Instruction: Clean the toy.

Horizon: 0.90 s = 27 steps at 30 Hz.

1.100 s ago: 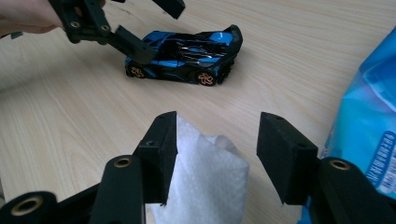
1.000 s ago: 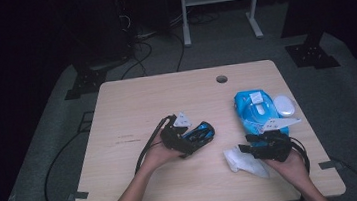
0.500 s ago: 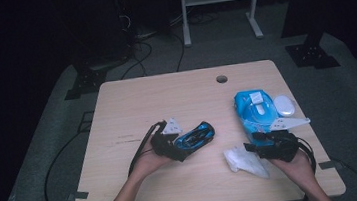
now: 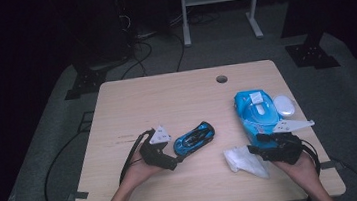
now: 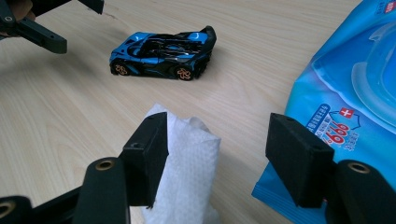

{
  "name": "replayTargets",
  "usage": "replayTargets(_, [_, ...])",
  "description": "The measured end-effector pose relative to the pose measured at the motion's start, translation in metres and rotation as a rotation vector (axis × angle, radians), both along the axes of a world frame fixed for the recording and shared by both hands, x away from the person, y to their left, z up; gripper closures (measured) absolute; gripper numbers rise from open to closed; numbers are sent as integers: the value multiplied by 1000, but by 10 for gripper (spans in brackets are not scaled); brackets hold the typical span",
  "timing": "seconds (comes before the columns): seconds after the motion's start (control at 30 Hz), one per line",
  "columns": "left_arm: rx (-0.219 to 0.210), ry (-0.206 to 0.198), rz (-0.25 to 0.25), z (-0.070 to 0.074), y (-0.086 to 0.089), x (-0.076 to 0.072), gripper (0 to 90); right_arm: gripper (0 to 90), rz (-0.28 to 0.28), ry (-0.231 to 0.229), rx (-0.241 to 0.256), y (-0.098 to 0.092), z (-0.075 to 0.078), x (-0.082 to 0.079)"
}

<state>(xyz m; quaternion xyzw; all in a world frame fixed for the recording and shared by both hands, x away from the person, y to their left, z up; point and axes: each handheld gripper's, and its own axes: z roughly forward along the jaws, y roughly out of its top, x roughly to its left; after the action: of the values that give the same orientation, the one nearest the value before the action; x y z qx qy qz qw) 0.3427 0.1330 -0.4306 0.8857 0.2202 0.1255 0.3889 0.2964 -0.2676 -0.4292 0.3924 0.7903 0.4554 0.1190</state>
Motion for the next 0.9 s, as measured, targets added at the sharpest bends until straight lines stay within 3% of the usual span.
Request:
replayTargets(0.37, [-19, 9, 34, -10, 20, -11, 105, 374, 0, 2, -4, -2, -2, -4])
replayTargets(0.9, [-31, 9, 71, -13, 40, -23, 102, 368, 2, 1, 1, -7, -4, -11])
